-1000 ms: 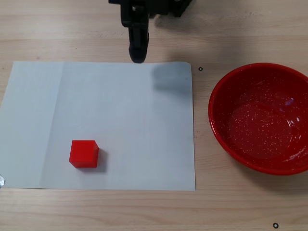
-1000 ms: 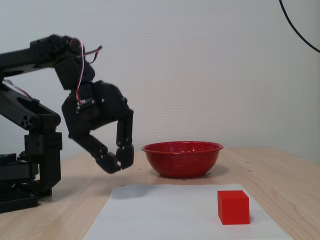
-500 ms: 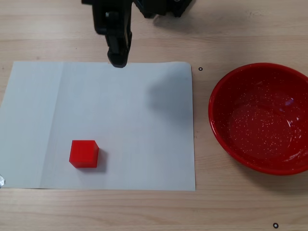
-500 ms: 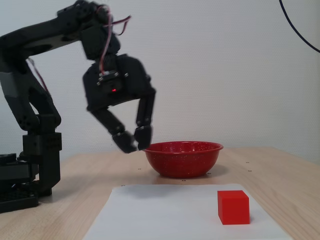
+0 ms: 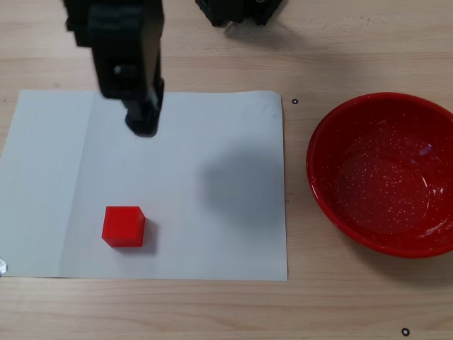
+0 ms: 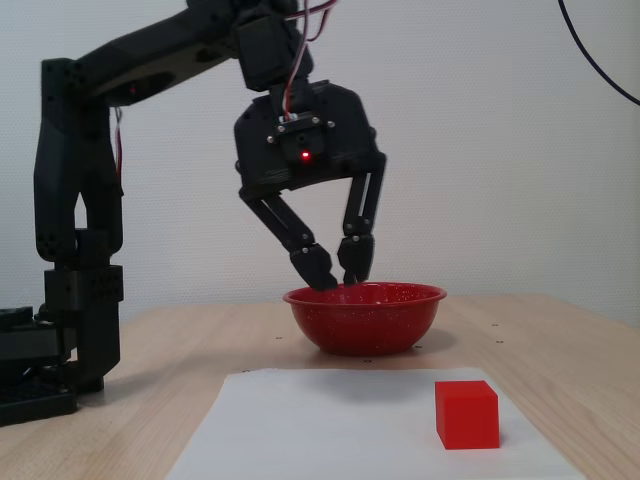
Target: Grasp the red cube and put it in the red bowl.
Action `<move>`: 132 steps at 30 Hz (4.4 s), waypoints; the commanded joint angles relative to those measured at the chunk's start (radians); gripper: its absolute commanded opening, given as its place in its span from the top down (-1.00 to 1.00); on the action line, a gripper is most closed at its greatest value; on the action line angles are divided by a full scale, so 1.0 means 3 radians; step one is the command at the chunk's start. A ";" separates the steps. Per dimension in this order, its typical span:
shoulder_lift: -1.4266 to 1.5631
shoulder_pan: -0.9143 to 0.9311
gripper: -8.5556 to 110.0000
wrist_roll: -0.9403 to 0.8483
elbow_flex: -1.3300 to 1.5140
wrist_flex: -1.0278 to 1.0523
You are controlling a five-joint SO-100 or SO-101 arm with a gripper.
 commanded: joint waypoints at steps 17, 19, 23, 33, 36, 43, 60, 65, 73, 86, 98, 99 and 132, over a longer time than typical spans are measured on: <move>-0.1227 -0.0041 0.74 0.0148 -0.2050 0.0358; -0.1340 -0.0051 0.72 0.0164 -0.2173 0.0358; -0.1554 -0.0077 0.62 0.0189 -0.2408 0.0389; -0.1923 -0.0082 0.32 0.0215 -0.2777 0.0281; -0.2015 -0.0077 0.23 0.0215 -0.2838 0.0230; -0.2209 -0.0036 0.15 0.0184 -0.2991 0.0000; -0.2500 0.0031 0.18 0.0169 -0.3150 -0.0302; -0.2623 0.0056 0.19 0.0169 -0.3272 -0.0307; -0.2705 0.0036 0.19 0.0210 -0.3344 -0.0327; -0.2751 -0.0041 0.27 0.0230 -0.3319 -0.0353; -0.2751 -0.0077 0.49 0.0230 -0.3324 -0.0327; -0.2751 -0.0077 0.50 0.0230 -0.3324 -0.0322; -0.1606 0.0041 0.85 0.0066 -0.2741 0.0343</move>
